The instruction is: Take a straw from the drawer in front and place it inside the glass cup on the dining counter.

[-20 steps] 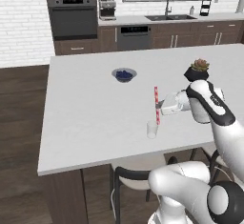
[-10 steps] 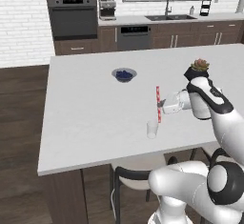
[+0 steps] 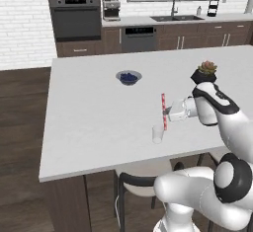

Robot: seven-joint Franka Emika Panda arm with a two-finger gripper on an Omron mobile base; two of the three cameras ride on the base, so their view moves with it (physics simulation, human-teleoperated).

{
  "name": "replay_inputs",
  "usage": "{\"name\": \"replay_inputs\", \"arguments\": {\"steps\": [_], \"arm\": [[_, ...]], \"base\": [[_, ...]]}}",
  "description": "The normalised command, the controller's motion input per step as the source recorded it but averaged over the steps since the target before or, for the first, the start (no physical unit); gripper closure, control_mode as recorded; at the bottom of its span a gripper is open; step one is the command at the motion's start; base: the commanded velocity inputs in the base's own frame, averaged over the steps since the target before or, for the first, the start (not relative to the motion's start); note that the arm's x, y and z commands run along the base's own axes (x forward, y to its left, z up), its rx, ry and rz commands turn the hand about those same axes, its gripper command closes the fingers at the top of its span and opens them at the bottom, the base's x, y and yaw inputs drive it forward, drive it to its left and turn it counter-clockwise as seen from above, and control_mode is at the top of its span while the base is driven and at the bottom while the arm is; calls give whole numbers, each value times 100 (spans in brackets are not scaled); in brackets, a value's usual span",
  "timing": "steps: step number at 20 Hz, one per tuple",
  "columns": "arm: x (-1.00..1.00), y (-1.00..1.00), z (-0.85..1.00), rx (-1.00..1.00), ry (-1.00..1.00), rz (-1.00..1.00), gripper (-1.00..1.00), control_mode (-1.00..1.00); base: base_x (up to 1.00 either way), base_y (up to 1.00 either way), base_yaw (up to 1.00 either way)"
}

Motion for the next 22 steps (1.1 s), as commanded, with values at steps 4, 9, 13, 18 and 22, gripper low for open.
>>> {"name": "replay_inputs", "arguments": {"steps": [4, 9, 13, 18, 22], "arm": [[11, 0, -14, 0, 0, 0, 100, -100], [13, 1, -12, 0, 0, 0, 100, -100], [19, 4, -13, 0, 0, 0, 100, -100], [28, 6, -15, 0, 0, 0, 100, -100], [33, 0, -15, 0, 0, 0, 100, -100]], "base": [[0, 0, 0], [0, 0, 0], [0, 0, 0], [0, 0, 0], [0, 0, 0]]}}
